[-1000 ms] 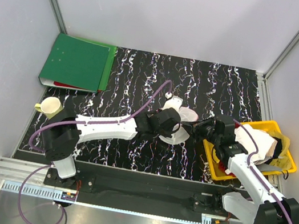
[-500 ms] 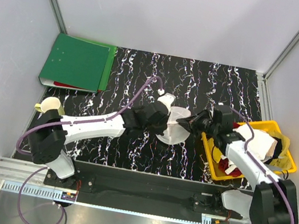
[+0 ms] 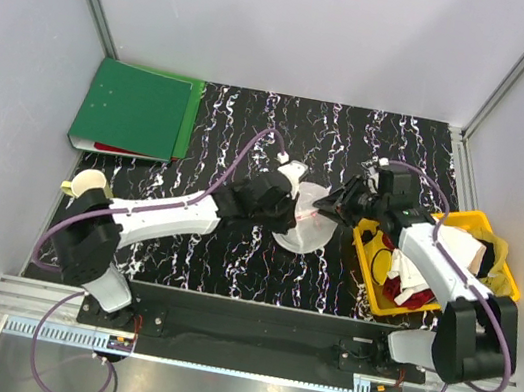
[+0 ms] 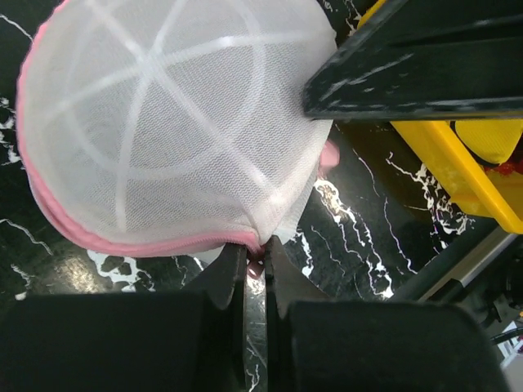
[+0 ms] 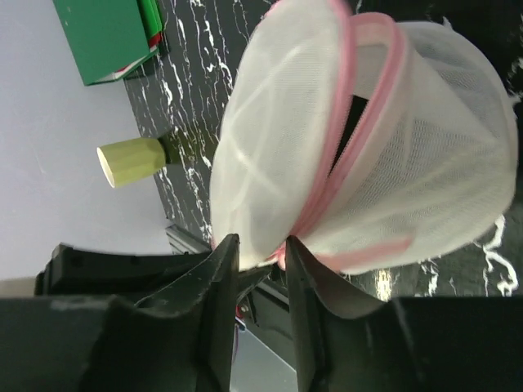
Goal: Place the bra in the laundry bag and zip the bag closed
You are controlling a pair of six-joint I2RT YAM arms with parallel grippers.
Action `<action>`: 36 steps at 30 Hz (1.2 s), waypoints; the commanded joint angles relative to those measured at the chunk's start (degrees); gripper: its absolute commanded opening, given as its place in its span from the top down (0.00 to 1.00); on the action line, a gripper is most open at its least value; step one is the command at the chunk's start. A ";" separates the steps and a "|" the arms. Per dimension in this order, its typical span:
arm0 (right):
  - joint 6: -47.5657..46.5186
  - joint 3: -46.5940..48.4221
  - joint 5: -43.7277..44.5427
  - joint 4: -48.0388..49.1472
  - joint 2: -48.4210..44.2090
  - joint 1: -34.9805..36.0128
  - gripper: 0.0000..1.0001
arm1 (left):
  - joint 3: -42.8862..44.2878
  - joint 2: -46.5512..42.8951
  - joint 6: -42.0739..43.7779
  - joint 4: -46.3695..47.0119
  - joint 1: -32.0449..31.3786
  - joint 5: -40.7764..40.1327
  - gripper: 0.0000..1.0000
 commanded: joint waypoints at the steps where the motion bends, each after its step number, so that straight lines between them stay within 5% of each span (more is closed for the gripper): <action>1: 0.48 -3.34 5.48 -3.35 -9.02 -0.44 0.59 | 5.54 3.64 -3.10 -0.82 0.23 3.42 1.00; 4: 5.22 -8.26 8.64 -4.24 -15.96 -0.08 0.47 | 7.65 6.10 -3.89 0.32 0.23 7.37 1.00; 9: 12.95 -13.45 9.19 -4.95 -23.02 0.35 0.43 | 7.83 6.99 -4.51 1.55 0.23 8.78 1.00; 23: 25.54 -15.92 11.82 10.26 -14.77 6.33 0.44 | 5.55 4.88 -3.90 3.40 0.15 10.27 1.00; 26: 25.89 -15.57 12.88 11.05 -12.57 6.60 0.52 | 4.76 4.53 -3.28 4.01 0.15 10.89 1.00; 31: 27.30 -16.00 12.88 12.72 -10.28 7.39 0.86 | 2.91 3.65 -2.75 4.89 0.15 10.98 1.00; 36: 28.09 -16.36 13.58 12.98 -10.45 7.92 1.00 | 2.21 3.38 -2.93 5.33 0.23 10.54 0.84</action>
